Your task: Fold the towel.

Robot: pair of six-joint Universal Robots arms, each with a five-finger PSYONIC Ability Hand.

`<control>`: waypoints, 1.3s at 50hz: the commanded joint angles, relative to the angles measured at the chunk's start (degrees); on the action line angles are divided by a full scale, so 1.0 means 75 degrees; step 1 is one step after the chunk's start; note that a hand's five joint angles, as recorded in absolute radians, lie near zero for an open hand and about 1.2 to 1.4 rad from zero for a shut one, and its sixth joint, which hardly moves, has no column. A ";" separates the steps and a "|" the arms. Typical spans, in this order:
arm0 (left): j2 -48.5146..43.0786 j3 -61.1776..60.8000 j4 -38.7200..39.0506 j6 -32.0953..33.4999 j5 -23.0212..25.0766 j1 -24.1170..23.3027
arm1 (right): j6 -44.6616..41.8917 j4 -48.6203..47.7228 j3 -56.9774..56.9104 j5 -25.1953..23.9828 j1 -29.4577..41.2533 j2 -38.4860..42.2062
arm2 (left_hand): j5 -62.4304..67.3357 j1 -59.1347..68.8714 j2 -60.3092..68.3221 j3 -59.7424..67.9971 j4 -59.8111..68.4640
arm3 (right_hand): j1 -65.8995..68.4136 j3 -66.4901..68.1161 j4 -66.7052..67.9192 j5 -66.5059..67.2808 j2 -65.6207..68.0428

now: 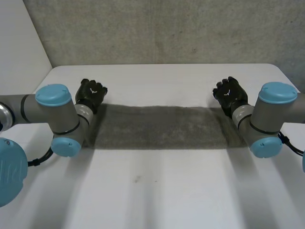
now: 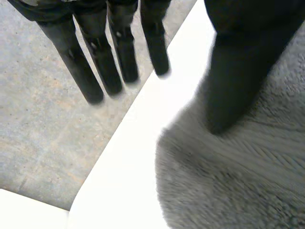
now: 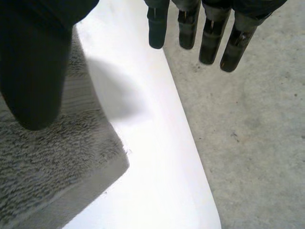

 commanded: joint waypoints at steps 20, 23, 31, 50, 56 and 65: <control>0.3726 -0.3588 0.0050 -0.1139 0.0010 0.0002 | 0.2821 0.3331 0.2958 -0.0695 -0.1192 -0.3655 | -0.3696 -0.3462 -0.3490 -0.3541 -0.3671 | 0.1065 0.0825 0.0797 0.0699 0.0808; 0.3890 -0.3868 0.0050 -0.1349 0.0022 0.0002 | 0.2833 0.3251 0.3251 -0.1046 -0.1462 -0.3585 | -0.3696 -0.3462 -0.3490 -0.3541 -0.3671 | 0.2277 0.2037 0.2008 0.1910 0.2020; 0.3925 -0.4208 0.0167 -0.1666 0.0010 -0.0009 | 0.2810 0.2373 0.3522 -0.1411 -0.1803 -0.2976 | -0.3696 -0.3462 -0.3490 -0.3541 -0.3671 | 0.3918 0.3679 0.3650 0.3552 0.3661; 0.3949 -0.4408 0.0320 -0.1678 -0.0002 0.0061 | 0.1489 0.2055 0.2960 -0.0910 -0.2785 -0.2342 | -0.3696 -0.3462 -0.3490 -0.3541 -0.3671 | 0.9025 0.8785 0.8756 0.8658 0.8768; 0.3972 -0.4455 0.0308 -0.1689 -0.0013 0.0073 | 0.0079 0.2055 0.2725 0.0323 -0.3373 -0.2623 | -0.3696 -0.3462 -0.3490 -0.3541 -0.3671 | 0.9025 0.8785 0.8756 0.8658 0.8768; 0.4089 -0.4572 0.0320 -0.1689 0.0010 0.0073 | 0.0954 0.1938 0.2409 0.0114 -0.2826 -0.3570 | -0.3696 -0.3462 -0.3490 -0.3541 -0.3671 | 0.9025 0.8785 0.8756 0.8658 0.8768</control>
